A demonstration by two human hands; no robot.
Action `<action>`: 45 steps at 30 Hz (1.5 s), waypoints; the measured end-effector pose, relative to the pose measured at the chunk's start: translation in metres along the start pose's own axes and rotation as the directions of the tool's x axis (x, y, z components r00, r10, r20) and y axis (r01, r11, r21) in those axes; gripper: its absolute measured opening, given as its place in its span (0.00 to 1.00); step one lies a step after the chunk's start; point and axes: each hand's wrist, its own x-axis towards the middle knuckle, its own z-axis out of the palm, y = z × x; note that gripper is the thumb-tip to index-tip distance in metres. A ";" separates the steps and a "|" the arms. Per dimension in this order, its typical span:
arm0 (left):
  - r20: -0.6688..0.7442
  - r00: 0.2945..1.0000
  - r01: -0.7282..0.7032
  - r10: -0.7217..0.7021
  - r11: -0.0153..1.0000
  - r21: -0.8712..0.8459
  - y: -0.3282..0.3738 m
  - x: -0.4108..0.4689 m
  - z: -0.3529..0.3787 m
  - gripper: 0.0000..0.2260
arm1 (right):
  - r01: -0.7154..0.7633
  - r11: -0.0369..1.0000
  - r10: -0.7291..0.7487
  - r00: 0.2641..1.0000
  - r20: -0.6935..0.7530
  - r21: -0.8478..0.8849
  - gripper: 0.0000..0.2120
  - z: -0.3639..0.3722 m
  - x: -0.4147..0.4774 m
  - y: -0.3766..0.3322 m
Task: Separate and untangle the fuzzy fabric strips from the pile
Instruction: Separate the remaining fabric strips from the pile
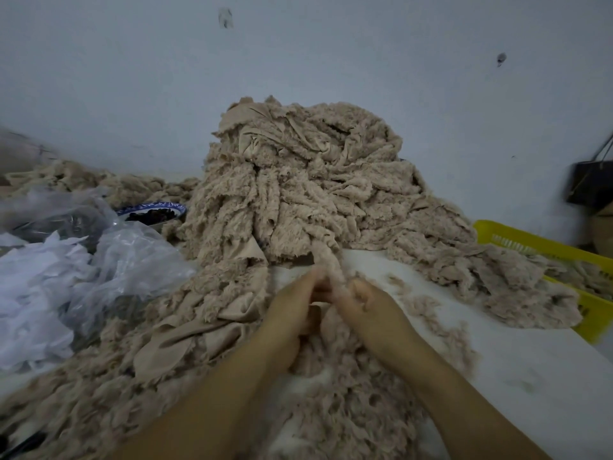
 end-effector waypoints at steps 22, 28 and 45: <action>0.239 0.970 0.121 0.048 0.756 -0.643 0.000 0.006 -0.009 0.15 | 0.046 0.978 -0.074 0.989 -0.130 -0.206 0.10 -0.005 0.004 0.014; 0.147 0.989 0.078 -0.009 0.877 -0.474 -0.002 0.004 -0.004 0.19 | 0.112 0.988 -0.120 0.990 -0.070 -0.104 0.13 0.007 -0.002 0.002; -0.058 0.998 -0.039 -0.017 0.553 -0.832 0.012 0.026 -0.056 0.10 | 0.135 0.968 -0.152 0.986 -0.066 -0.214 0.17 -0.008 -0.003 -0.004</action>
